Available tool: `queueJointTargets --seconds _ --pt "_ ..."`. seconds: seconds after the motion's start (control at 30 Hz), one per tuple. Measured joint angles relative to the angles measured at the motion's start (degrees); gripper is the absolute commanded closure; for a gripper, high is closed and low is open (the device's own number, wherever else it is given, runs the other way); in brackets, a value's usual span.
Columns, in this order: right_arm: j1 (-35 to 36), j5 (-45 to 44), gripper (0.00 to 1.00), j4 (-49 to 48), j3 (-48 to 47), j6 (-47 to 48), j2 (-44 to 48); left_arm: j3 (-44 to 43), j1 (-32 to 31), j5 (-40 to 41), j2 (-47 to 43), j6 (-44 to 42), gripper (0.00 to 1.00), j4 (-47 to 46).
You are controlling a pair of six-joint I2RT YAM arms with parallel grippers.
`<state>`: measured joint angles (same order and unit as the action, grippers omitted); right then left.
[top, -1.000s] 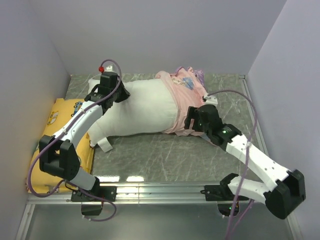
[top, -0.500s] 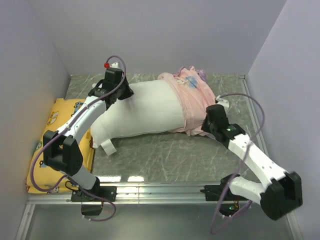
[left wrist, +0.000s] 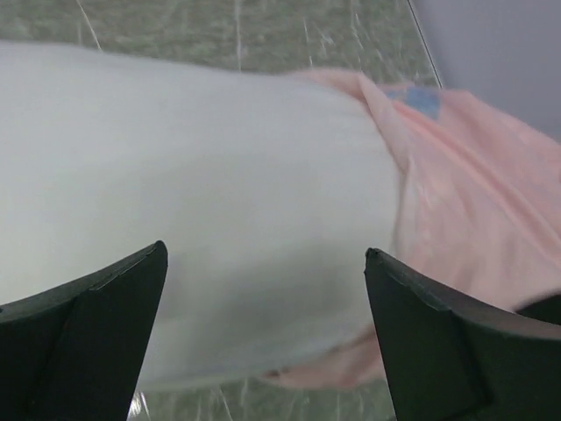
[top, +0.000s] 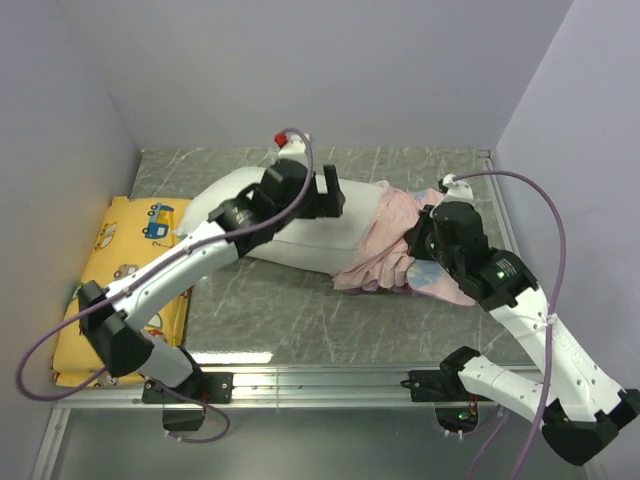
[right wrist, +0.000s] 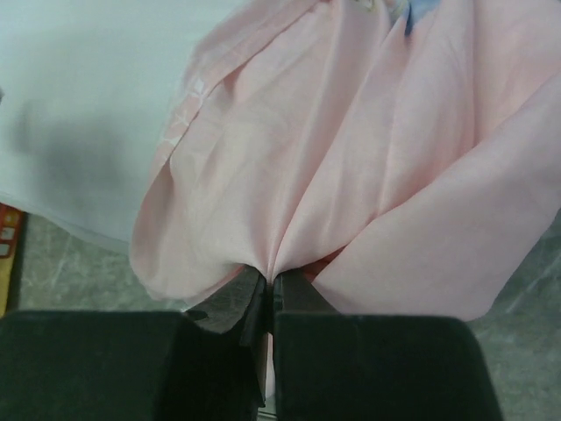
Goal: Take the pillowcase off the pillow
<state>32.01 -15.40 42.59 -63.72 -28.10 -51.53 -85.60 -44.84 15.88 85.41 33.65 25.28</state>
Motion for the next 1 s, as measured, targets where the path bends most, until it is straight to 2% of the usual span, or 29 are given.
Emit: queueJointTargets --seconds 0.1,0.17,0.27,0.37,0.4,0.43,0.47,0.53,0.57,0.67,0.73,0.93,1.0 --pt "0.00 -0.26 1.00 0.35 -0.28 0.44 -2.36 6.67 -5.07 2.82 -4.55 1.70 0.01 -1.73" --pt "0.02 -0.37 1.00 0.66 -0.90 0.59 -3.13 11.63 -6.12 3.10 -5.81 3.23 0.01 -3.32" --pt "0.17 -0.42 1.00 0.81 -1.77 0.74 -3.50 17.99 -6.47 3.04 -4.83 5.68 0.01 -5.33" --pt "0.55 -0.20 1.00 1.38 -1.84 0.72 -3.52 19.04 -6.47 3.19 -1.46 7.67 0.01 -6.60" --pt "0.68 -0.24 1.00 1.68 -1.84 0.74 -3.58 18.80 -6.47 3.41 -0.52 8.07 0.08 -7.08" --pt "0.76 -0.39 1.00 1.84 -1.84 0.74 -3.67 18.29 -6.38 3.56 0.66 8.63 0.22 -7.45" --pt "0.74 -0.68 1.00 1.95 -1.84 0.76 -3.72 17.62 -6.16 3.56 1.77 9.27 0.61 -7.89" --pt "0.74 -1.29 1.00 2.05 -1.84 0.94 -3.82 16.70 -4.52 2.54 3.87 10.27 0.94 -9.33" --pt "0.74 -1.66 1.00 2.03 -1.84 1.03 -3.82 16.70 -3.30 1.40 4.39 10.82 1.00 -10.27" --pt "0.24 -2.56 1.00 1.99 -1.86 1.36 -4.09 16.52 1.51 -2.47 5.25 11.52 1.00 -12.28" --pt "-2.51 -1.46 1.00 1.81 -1.86 1.44 -4.48 16.24 4.50 -3.69 4.98 11.61 1.00 -12.50" --pt "-19.02 4.42 1.00 0.70 -1.75 1.31 -3.41 17.97 17.09 -13.29 0.44 12.72 1.00 -13.73" --pt "-22.40 4.37 1.00 0.70 -1.75 1.27 -2.21 19.23 22.10 -15.98 -1.64 13.00 1.00 -13.14"
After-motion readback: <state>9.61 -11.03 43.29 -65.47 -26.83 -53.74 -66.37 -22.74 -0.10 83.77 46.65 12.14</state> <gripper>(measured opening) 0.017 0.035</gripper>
